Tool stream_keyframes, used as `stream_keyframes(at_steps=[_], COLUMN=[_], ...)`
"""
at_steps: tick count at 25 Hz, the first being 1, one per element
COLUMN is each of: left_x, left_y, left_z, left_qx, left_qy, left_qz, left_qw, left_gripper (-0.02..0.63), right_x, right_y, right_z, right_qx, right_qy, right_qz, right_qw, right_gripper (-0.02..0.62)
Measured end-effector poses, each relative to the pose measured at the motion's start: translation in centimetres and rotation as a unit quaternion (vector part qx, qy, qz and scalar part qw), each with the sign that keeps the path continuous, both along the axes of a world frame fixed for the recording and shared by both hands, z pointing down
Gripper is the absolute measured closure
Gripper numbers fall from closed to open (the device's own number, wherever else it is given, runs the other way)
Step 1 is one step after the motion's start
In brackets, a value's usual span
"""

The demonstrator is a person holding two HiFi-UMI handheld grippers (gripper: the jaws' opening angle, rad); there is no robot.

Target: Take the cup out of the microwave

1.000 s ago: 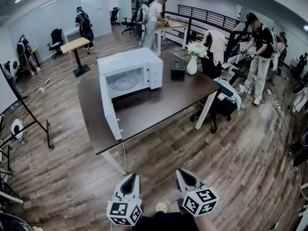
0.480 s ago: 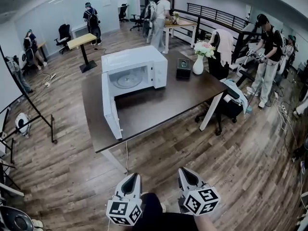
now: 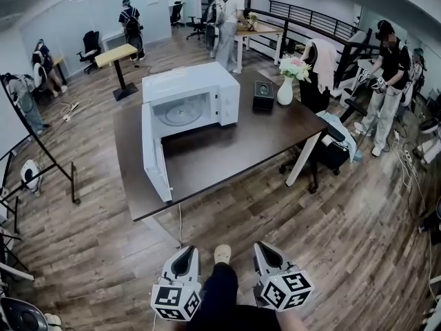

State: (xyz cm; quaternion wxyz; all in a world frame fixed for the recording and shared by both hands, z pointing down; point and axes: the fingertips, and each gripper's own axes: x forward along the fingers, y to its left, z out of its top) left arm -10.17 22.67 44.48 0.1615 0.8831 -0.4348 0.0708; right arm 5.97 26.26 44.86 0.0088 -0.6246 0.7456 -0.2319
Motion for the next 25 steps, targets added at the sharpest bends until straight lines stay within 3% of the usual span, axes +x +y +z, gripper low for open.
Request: stream_keyframes(at_steps=[4,9,13,16,21,25], left_x=[0.6,1.7,2.3,3.0,4.2,5.3], left_y=[-1.9,-4.2,-6.2,-8.0,-11.2,-14.3], left_z=[0.2,-0.5,-0.4,-0.6,-0.8,-0.6], left_qx=[0.002,0.034,0.025,0.027,0.023,0.017], left_qy=[0.003,-0.009,0.002,0.005,0.001,0.001], left_qz=[-0.003,0.000,-0.009,-0.006,0.001,0.007], left_qw=[1.0000,0.9994,0.9996,0.9996,0.9997,0.9998], left_gripper=[0.588,0.586,0.579,0.471,0.363,0.338], right_x=[0.4,1.2,1.7,2.0,3.0,3.8], right_y=[-1.5,-3.9,-6.0,-7.8,-11.1,-13.9], right_z=[0.1,0.1,0.2,0.1,-0.4,-0.3], right_qx=[-0.001,-0.004,-0.006,-0.005,-0.005,-0.011], right_qy=[0.002,0.006,0.005,0.006,0.004,0.001], right_qz=[0.002,-0.001,-0.002,-0.004,-0.001,0.005], right_qw=[1.000,1.000,1.000,1.000,1.000,1.000], right_gripper=[0.601,0.600,0.600,0.601,0.600,0.600])
